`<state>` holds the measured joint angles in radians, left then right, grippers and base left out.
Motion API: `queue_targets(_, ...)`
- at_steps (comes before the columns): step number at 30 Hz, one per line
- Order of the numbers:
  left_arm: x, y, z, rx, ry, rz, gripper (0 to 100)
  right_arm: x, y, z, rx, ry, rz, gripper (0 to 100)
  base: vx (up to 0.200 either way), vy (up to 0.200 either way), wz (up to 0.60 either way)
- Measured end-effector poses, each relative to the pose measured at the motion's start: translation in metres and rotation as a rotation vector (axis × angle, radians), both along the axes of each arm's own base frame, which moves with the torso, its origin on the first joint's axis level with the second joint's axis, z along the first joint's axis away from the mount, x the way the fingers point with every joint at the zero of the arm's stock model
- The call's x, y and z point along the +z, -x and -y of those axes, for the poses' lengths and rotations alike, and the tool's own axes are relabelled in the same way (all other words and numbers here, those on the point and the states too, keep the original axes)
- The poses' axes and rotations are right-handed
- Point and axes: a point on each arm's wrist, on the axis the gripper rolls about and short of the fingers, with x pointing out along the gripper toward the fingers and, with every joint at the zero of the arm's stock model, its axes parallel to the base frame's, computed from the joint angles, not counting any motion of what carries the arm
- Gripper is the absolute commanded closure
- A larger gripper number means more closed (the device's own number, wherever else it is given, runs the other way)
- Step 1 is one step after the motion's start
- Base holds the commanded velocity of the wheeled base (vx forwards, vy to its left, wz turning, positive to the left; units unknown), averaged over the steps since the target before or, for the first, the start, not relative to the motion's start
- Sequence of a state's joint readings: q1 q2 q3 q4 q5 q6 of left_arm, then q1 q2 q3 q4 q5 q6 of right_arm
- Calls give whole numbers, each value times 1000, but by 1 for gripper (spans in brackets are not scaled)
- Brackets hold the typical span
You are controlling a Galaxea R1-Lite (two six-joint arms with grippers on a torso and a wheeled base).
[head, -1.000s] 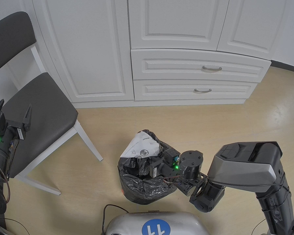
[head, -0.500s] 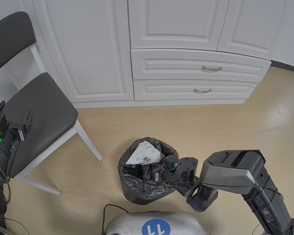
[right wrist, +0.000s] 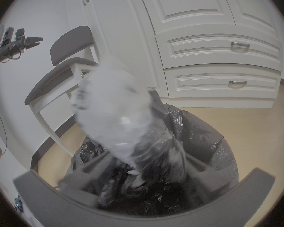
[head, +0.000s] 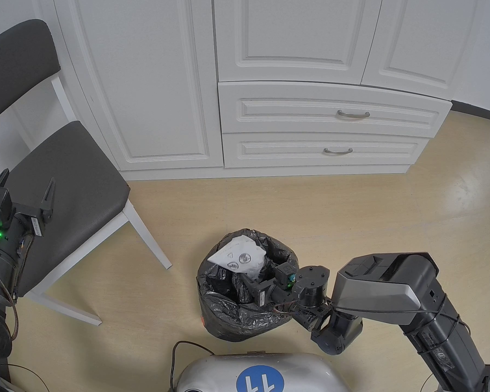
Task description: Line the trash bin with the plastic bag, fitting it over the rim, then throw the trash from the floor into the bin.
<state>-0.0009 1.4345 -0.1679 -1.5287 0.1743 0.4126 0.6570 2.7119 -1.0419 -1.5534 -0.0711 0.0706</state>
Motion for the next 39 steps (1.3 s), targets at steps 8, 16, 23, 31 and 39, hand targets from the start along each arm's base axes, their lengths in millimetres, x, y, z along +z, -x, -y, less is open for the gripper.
queue_targets(8,0,0,0,-1,0,0,0,10,2,0,2,-19,0,0,0,0,0)
queue_targets(16,-1,0,1,-4,-2,-3,0,30,4,3,-1,-37,22,0,0,0,0)
queue_targets(23,-4,0,2,-12,-2,-18,0,58,9,8,-19,-28,67,0,0,0,0)
queue_targets(31,-12,4,8,-50,24,-52,0,85,14,35,-155,184,-94,0,0,0,0)
queue_targets(39,-27,14,24,-168,124,-129,0,158,35,84,-305,255,-145,0,0,0,0)
